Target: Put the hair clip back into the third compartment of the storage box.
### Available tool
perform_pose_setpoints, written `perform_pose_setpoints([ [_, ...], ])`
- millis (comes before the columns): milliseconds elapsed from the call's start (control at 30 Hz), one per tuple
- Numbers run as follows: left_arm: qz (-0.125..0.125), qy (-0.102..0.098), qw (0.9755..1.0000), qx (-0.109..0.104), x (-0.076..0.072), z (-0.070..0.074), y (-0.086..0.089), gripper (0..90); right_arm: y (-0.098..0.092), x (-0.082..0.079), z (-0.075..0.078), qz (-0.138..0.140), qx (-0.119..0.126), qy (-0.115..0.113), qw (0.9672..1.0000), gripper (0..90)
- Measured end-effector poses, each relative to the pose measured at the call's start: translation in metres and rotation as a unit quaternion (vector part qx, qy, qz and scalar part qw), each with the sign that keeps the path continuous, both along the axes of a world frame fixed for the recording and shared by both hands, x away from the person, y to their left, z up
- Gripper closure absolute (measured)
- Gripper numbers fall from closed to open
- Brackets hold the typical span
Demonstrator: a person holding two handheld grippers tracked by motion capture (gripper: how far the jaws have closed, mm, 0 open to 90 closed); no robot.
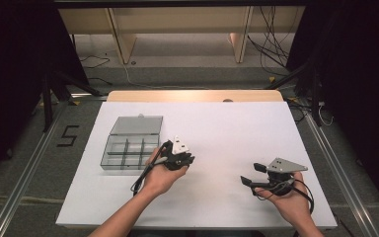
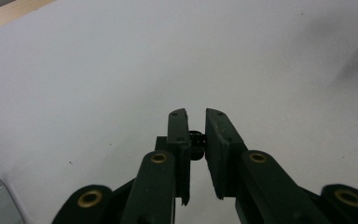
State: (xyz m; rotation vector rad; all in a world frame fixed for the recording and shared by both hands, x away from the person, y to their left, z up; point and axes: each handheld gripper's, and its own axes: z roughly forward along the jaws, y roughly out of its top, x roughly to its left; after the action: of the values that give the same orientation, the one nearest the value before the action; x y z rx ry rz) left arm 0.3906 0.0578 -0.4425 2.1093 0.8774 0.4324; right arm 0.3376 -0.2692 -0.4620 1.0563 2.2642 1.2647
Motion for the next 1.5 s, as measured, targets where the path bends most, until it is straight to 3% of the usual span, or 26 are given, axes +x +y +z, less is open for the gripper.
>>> perform_pose_setpoints([
  [1500,0.026,-0.015,0.9995,0.005,0.010,0.016,0.022,79.8,0.000,0.000,0.000,0.001,-0.001,0.000,1.0000,29.5],
])
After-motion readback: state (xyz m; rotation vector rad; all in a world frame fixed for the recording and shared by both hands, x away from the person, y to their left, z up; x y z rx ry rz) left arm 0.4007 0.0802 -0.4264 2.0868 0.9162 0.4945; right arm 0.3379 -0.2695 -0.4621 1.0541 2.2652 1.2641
